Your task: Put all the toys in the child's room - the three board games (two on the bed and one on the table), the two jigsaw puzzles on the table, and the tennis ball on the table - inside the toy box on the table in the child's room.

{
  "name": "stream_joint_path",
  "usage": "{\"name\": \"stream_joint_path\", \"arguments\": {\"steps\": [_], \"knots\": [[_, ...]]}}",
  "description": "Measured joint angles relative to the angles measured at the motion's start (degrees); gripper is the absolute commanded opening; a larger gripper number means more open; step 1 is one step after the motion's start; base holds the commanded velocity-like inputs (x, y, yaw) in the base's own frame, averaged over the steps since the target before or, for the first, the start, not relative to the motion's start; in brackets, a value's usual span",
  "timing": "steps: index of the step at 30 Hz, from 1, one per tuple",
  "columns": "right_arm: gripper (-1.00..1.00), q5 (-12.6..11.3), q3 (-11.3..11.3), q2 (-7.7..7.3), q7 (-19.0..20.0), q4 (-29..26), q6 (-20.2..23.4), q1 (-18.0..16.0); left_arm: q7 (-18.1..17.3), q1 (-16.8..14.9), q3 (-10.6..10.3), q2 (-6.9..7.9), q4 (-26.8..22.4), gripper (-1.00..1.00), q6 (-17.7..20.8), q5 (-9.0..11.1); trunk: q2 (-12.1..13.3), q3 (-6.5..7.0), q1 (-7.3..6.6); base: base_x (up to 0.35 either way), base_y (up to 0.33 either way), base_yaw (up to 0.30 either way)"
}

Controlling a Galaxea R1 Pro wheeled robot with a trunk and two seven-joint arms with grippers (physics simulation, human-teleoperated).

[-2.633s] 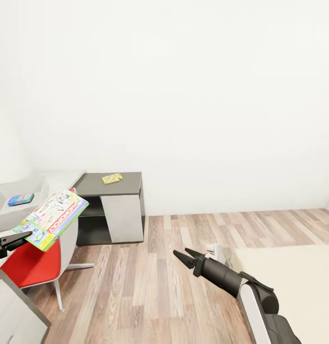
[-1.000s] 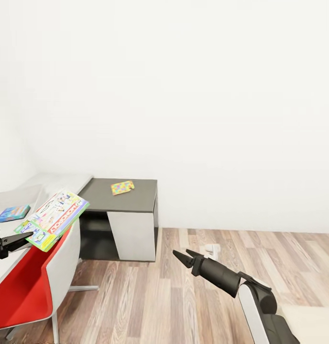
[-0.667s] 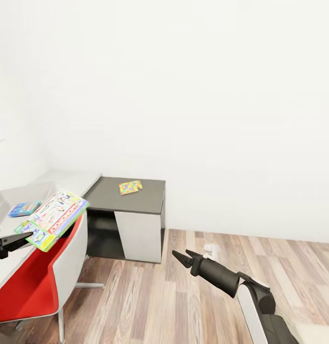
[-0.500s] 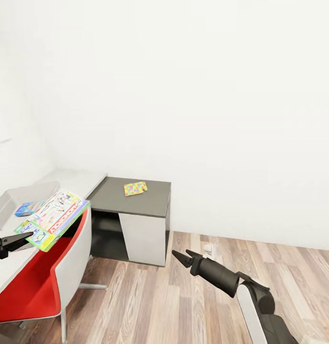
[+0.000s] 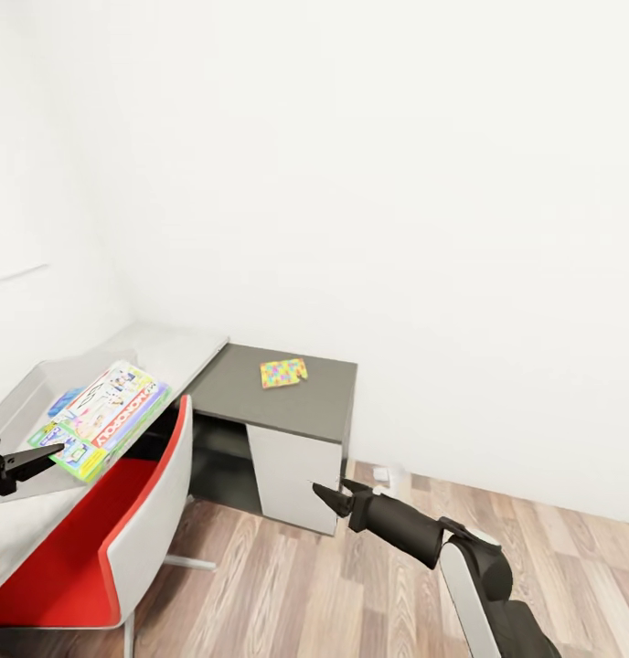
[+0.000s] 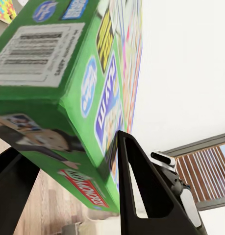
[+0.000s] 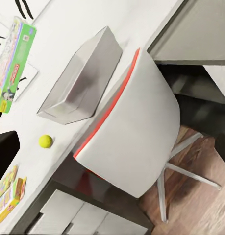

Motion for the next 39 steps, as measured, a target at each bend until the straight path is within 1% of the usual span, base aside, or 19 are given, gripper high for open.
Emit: {"name": "stream_joint_path", "arguments": {"steps": [3, 5, 7, 8, 9, 10, 12, 13, 15, 16, 17, 19, 20, 23, 25, 28, 31, 39], "knots": [[1.0, -0.1, 1.6, 0.17, 0.1, -0.3, 2.3, -0.7, 0.0, 0.0, 0.0, -0.01, 0.0, -1.0, 0.0, 0.0, 0.0, 0.0, 0.0, 0.331, -0.013, 0.021], [1.0, -0.2, 1.9, 0.35, 0.0, -0.3, 3.3, -1.8, 0.0, 0.0, -0.1, -0.05, 0.0, -1.0, 0.0, -0.1, 0.0, 0.0, 0.0, 0.331, -0.005, 0.008], [1.0, -0.3, 1.7, 0.33, -0.3, -0.4, 6.2, -4.0, 0.0, 0.0, -0.1, -0.15, 0.0, -1.0, 0.0, -0.1, 0.0, 0.0, 0.0, 0.331, -0.002, 0.004], [1.0, -0.3, 1.5, 0.35, -0.5, -0.4, 7.3, -4.6, 0.0, 0.0, -0.1, -0.17, 0.0, -1.0, 0.0, -0.1, 0.0, -0.01, 0.0, 0.328, -0.022, 0.002], [1.0, -0.3, 0.8, 0.31, -1.0, -0.4, 9.7, -5.5, 0.0, 0.0, -0.1, -0.23, 0.0, -1.0, 0.0, -0.1, 0.0, 0.0, 0.0, 0.321, -0.046, 0.002], [1.0, -0.3, 0.3, 0.23, -1.4, -0.4, 10.8, -5.9, 0.0, 0.0, -0.1, -0.24, 0.0, -1.0, 0.0, -0.1, 0.0, 0.0, 0.0, 0.293, -0.093, 0.001], [1.0, -0.5, -2.2, 0.04, -3.0, -0.4, 13.7, -6.8, 0.0, 0.0, -0.1, -0.27, 0.0, -1.0, 0.0, -0.1, 0.0, -0.01, 0.01, 0.211, -0.094, 0.001], [1.0, -0.7, -2.9, -0.03, -3.3, -0.4, 14.2, -6.9, 0.0, 0.0, -0.1, -0.29, 0.0, -1.0, 0.0, 0.0, 0.0, -0.01, 0.01, 0.122, -0.056, 0.0], [1.0, -1.6, -5.6, -0.31, -2.8, -0.4, 15.2, -6.8, 0.0, 0.0, -0.1, -0.32, 0.1, -1.0, 0.0, 0.0, 0.0, 0.0, 0.02, 0.064, -0.029, 0.0], [1.0, -2.1, -6.7, -0.39, -1.4, -0.4, 15.4, -6.7, 0.0, 0.0, -0.1, -0.33, 0.2, -1.0, 0.0, 0.0, 0.0, 0.0, 0.03, 0.04, -0.018, 0.0], [1.0, -2.3, -7.1, -0.4, -0.4, -0.4, 15.5, -6.7, 0.0, 0.0, -0.1, -0.34, 0.3, -1.0, 0.0, 0.1, 0.0, 0.0, 0.03, 0.026, -0.012, 0.0], [1.0, -2.8, -8.1, -0.48, 4.3, -0.4, 15.2, -6.6, 0.0, 0.0, -0.1, -0.32, 0.5, -1.0, 0.0, 0.1, 0.0, 0.0, 0.03, 0.013, -0.006, 0.0], [1.0, -2.9, -8.3, -0.51, 5.8, -0.4, 15.0, -6.5, 0.0, 0.0, -0.1, -0.32, 0.6, -1.0, 0.0, 0.1, 0.0, 0.0, 0.03, 0.008, -0.004, 0.0], [1.0, -2.9, -8.2, -0.31, 7.5, -0.4, 14.6, -6.4, 0.0, 0.0, -0.1, -0.31, 0.7, -1.0, -0.1, 0.0, 0.0, 0.0, 0.03, 0.003, -0.002, 0.0], [1.0, -2.8, -7.9, -0.16, 7.6, -0.4, 14.5, -6.4, 0.0, 0.1, -0.1, -0.33, 0.7, -1.0, -0.1, 0.1, 0.0, 0.0, 0.03, 0.001, 0.0, 0.0], [1.0, -2.7, -7.8, -0.33, 7.7, -0.4, 14.3, -6.4, 0.0, 0.1, -0.1, -0.33, 0.7, -1.0, -0.1, 0.0, 0.0, 0.0, 0.03, 0.0, -0.002, 0.0], [1.0, -2.7, -7.6, -0.18, 7.7, -0.4, 13.0, -6.3, 0.0, 0.1, -0.1, -0.29, 0.7, -1.0, -0.1, 0.0, 0.0, 0.0, 0.03, 0.044, -0.064, 0.0], [1.0, -2.3, -7.1, 0.24, 7.6, -0.4, 12.2, -6.3, 0.0, 0.1, 0.0, -0.27, 0.7, -1.0, -0.1, 0.1, 0.0, 0.0, 0.03, 0.117, -0.113, 0.0]]}}
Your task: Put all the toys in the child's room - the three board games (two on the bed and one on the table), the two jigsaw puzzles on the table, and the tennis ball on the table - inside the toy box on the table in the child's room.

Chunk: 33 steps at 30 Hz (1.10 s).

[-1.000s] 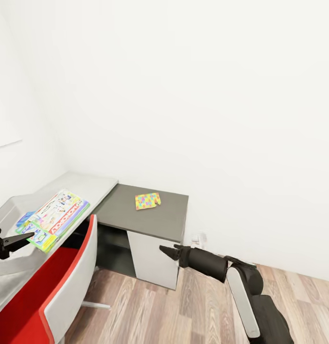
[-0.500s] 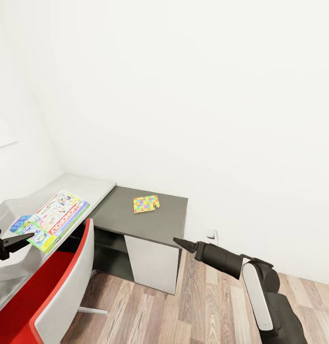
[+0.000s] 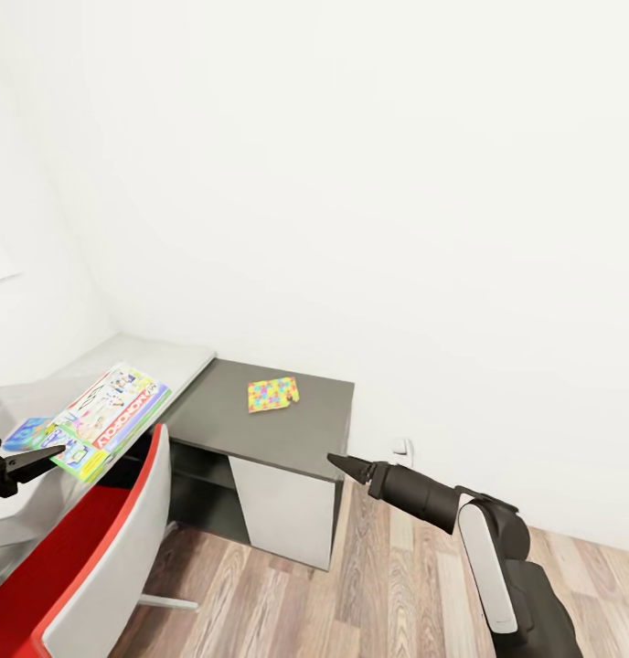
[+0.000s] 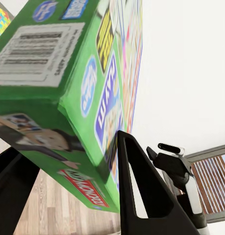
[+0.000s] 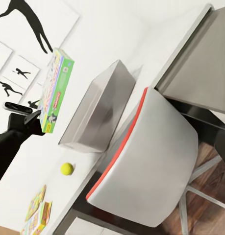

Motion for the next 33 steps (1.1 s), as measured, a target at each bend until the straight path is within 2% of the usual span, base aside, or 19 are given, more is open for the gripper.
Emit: {"name": "stream_joint_path", "arguments": {"steps": [5, 12, 21, 33], "knots": [[1.0, 0.2, 2.8, 0.09, -1.2, 0.0, -0.1, 0.0, 0.0, 0.0, 0.0, 0.0, 0.0, -1.0, 0.0, 0.0, 0.0, 0.0, 0.01, -0.002, -0.012, 0.0], [1.0, 0.2, 3.7, 0.24, -4.8, 0.0, -0.1, 0.0, 0.0, 0.1, 0.0, 0.0, 0.0, -1.0, 0.1, 0.0, 0.0, 0.01, 0.01, -0.088, 0.051, 0.022], [1.0, 0.3, 5.7, 0.29, -4.9, 0.0, -0.1, -0.2, 0.0, 0.1, 0.0, 0.01, 0.0, -1.0, 0.1, 0.0, 0.0, 0.03, 0.01, -0.003, 0.08, 0.256], [1.0, 0.4, 5.8, 0.04, -4.9, 0.0, -0.2, -0.2, 0.0, 0.1, 0.0, 0.01, 0.0, -1.0, 0.1, 0.0, 0.0, -0.23, -0.02, 0.151, -0.111, 0.29]]}}
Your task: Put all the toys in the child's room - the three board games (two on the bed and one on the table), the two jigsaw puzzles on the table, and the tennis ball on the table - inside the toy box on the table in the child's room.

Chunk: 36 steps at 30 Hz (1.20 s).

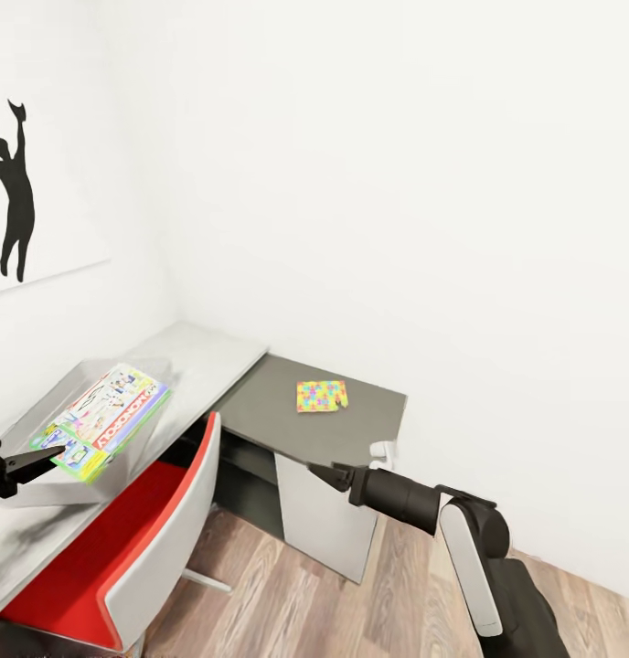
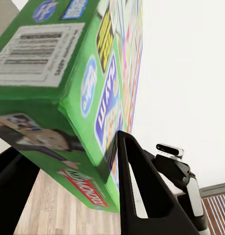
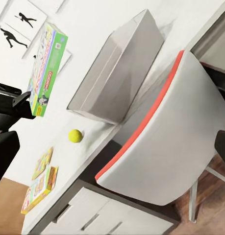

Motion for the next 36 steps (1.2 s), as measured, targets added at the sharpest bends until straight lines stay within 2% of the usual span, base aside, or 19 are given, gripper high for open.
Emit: {"name": "stream_joint_path", "arguments": {"steps": [13, 20, 26, 33, 36], "knots": [[1.0, -0.1, -0.3, -0.51, 0.2, 0.0, 0.0, 0.1, 0.0, 0.0, 0.0, -0.01, 0.0, -1.0, -0.1, 0.0, 0.0, -0.13, 0.01, 0.072, -0.02, 0.067], [1.0, -0.1, -0.4, -0.67, 0.1, 0.0, 0.0, 0.1, 0.0, 0.0, 0.0, -0.01, 0.0, -1.0, -0.1, 0.0, 0.0, -0.13, 0.0, 0.2, -0.129, 0.035], [1.0, -0.1, 0.0, -0.67, 0.1, 0.0, 0.0, 0.1, 0.0, 0.0, 0.0, 0.0, 0.0, -1.0, -0.1, 0.1, 0.0, -0.13, 0.0, 0.231, -0.151, 0.257], [1.0, -0.1, 0.0, -0.28, 0.3, 0.0, 0.8, -0.7, 0.0, 0.0, 0.0, 0.0, 0.0, -1.0, -0.1, 0.0, 0.0, -0.13, 0.02, 0.047, -0.034, 0.289], [1.0, -0.7, -0.4, -0.6, 0.8, 0.0, 1.4, -1.4, 0.0, 0.0, 0.0, 0.0, 0.0, -1.0, -0.1, 0.0, 0.0, -0.13, 0.02, 0.006, 0.002, 0.292]]}}
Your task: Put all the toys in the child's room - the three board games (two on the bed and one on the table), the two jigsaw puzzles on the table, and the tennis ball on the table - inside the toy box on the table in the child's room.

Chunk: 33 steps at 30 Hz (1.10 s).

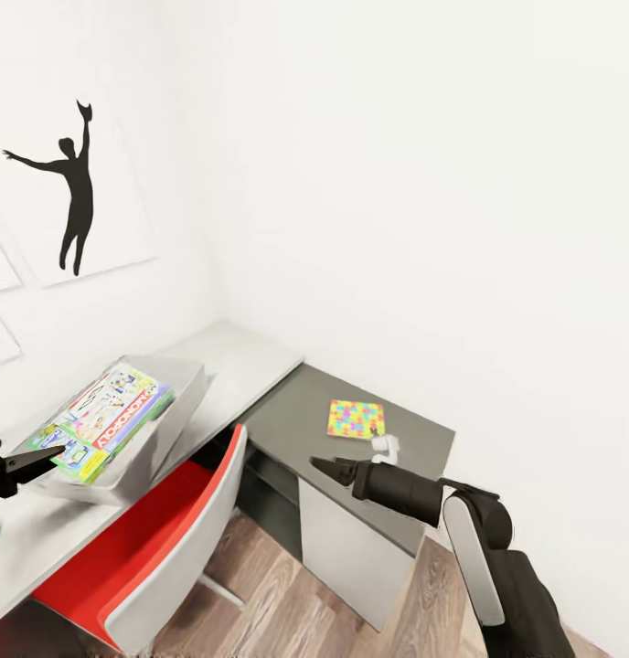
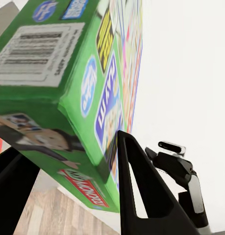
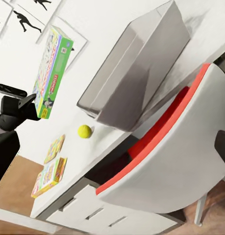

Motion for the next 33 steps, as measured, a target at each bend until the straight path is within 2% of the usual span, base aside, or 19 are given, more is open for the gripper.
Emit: {"name": "stream_joint_path", "arguments": {"steps": [2, 7, 10, 13, 21, 33], "knots": [[1.0, -1.3, -0.9, -0.13, 1.7, 0.0, 1.9, -0.5, 0.0, 0.0, 0.0, 0.0, 0.0, -1.0, 0.0, 0.0, 0.0, 0.0, 0.0, 0.005, 0.047, 0.293], [1.0, -2.3, -2.3, -0.31, 3.9, 0.0, 3.8, -1.2, 0.0, 0.0, 0.0, 0.01, 0.0, -1.0, 0.0, -0.1, 0.0, 0.0, -0.02, 0.127, 0.065, 0.293], [1.0, -2.5, -6.0, -0.77, 4.6, 0.0, 4.2, -1.1, 0.0, 0.0, 0.0, -0.02, 0.0, -1.0, -0.2, -0.1, 0.0, -0.01, -0.03, 0.262, -0.035, 0.293], [1.0, -2.8, -7.9, -1.24, 5.3, 0.0, 4.4, -0.8, 0.0, 0.0, 0.0, -0.05, 0.0, -1.0, -0.2, 0.0, 0.0, -0.03, -0.03, 0.265, -0.173, 0.276], [1.0, -2.9, -8.5, -1.49, 6.0, 0.0, 3.4, -0.5, 0.0, 0.0, 0.0, -0.06, 0.0, -1.0, -0.3, 0.0, 0.0, -0.36, -0.02, 0.257, -0.06, 0.215], [1.0, -2.9, -8.5, -1.5, 6.0, 0.0, 2.3, -0.4, 0.0, 0.0, 0.0, -0.09, 0.0, -1.0, -0.3, 0.0, 0.0, -0.44, -0.03, 0.279, 0.051, 0.019]]}}
